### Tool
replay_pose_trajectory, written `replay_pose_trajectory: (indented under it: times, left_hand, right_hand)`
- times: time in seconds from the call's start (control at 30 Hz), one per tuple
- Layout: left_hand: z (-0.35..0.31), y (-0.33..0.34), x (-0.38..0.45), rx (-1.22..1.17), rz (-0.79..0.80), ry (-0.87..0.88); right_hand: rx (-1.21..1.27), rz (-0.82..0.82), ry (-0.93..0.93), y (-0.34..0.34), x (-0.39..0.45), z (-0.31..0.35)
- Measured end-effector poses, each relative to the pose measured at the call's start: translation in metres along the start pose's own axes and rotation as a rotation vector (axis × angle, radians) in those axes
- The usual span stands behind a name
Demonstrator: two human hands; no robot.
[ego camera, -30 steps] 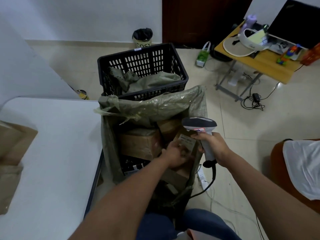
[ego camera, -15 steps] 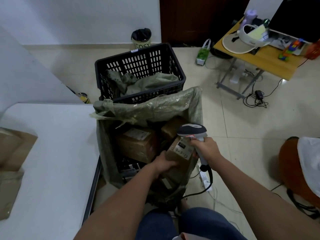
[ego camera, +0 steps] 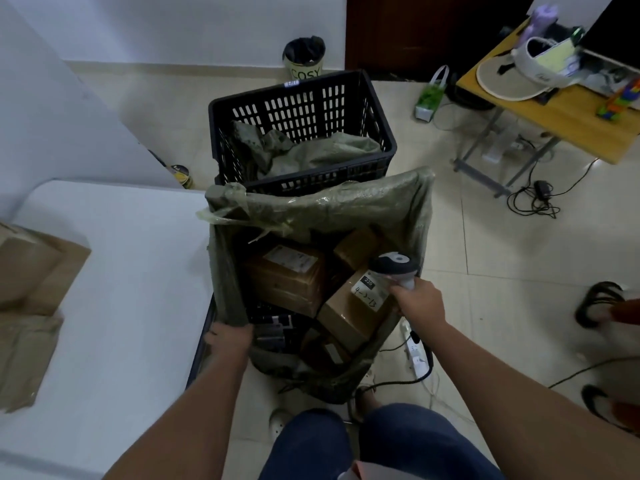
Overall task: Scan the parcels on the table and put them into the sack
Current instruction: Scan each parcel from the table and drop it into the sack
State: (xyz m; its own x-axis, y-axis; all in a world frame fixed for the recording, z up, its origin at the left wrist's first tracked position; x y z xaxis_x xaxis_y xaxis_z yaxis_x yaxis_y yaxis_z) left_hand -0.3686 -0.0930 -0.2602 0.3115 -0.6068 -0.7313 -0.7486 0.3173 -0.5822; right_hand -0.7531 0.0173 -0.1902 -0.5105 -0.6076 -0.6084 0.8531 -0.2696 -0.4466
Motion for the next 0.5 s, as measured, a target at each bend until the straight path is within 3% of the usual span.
replay_pose_trajectory:
  times: [0.17,0.3,0.4,0.5]
  left_hand:
    - [-0.035,0.006,0.029,-0.384,0.107,0.161]
    - [-0.031,0.021,0.027,-0.253,0.299,0.109]
    - [-0.020,0.012,0.017,-0.197,0.278,0.144]
    - [-0.002,-0.008,0.016,-0.287,0.279,0.188]
  right_hand:
    - [-0.056,-0.037,0.015,0.003,0.004,-0.005]
    - [-0.135,-0.042,0.028,0.004,0.006,-0.005]
    - [-0.150,-0.035,0.025,0.009,0.007,-0.001]
    - [-0.133,-0.034,0.024,0.016,0.007,0.000]
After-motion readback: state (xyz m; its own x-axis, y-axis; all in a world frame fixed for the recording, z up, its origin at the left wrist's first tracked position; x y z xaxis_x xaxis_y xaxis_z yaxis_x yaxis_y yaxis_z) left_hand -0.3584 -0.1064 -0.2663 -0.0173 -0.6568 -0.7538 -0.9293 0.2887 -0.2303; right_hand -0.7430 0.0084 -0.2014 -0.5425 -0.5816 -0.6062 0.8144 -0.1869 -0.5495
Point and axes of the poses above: each hand's wrist, its own x-axis towards the middle knuckle, its own y-axis out of the palm, z = x × y, the point moved 7 cm from there along x, towards the middle knuckle, and after that the axes turned 9 degrees about z, right-handed, at the moved point
